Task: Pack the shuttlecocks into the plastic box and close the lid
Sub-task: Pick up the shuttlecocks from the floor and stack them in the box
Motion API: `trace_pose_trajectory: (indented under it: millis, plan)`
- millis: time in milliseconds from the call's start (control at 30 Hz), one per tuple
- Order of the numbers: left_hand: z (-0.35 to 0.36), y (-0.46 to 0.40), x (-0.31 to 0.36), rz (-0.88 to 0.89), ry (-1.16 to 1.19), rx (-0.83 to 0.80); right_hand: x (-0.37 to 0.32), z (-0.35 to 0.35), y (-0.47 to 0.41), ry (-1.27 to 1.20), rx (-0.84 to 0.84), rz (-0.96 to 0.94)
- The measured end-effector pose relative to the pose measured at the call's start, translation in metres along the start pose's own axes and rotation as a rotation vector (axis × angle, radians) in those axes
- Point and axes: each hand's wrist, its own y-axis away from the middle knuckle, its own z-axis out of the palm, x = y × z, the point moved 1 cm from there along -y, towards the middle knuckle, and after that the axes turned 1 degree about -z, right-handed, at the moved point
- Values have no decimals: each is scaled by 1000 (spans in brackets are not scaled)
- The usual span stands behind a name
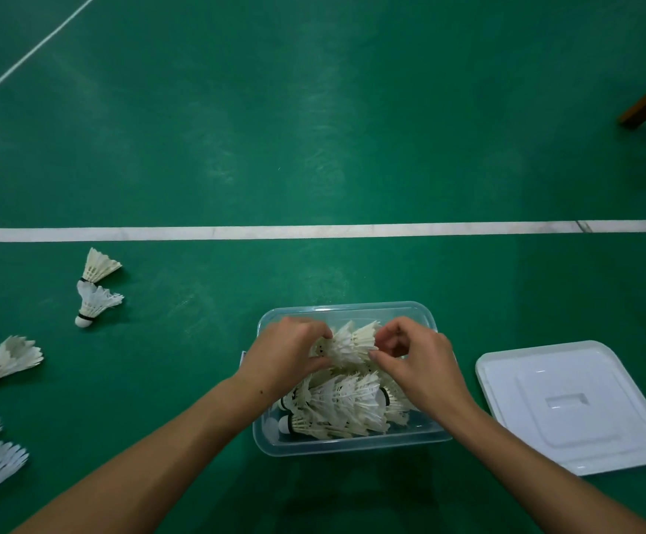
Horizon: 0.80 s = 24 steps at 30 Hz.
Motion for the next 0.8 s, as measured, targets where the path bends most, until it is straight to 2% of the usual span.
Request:
trace_pose_trajectory:
  millis: [200,367,467,667,800]
  plan:
    - [9,-5,6,-33,-82,-4,3,10,-9,64,-41,60]
    - [12,5,9,-20,-55,10,-2,-2,-3,-49,-175,101]
    - [2,13,8,-12,-4,17,-9,-17,0,-42,-144,58]
    - [-39,23,5,-93,204,164,-37,-42,-7,31,-19,-73]
    - [-76,49,-11,-187,380,329,-80,-27,-11,105,-134,-200]
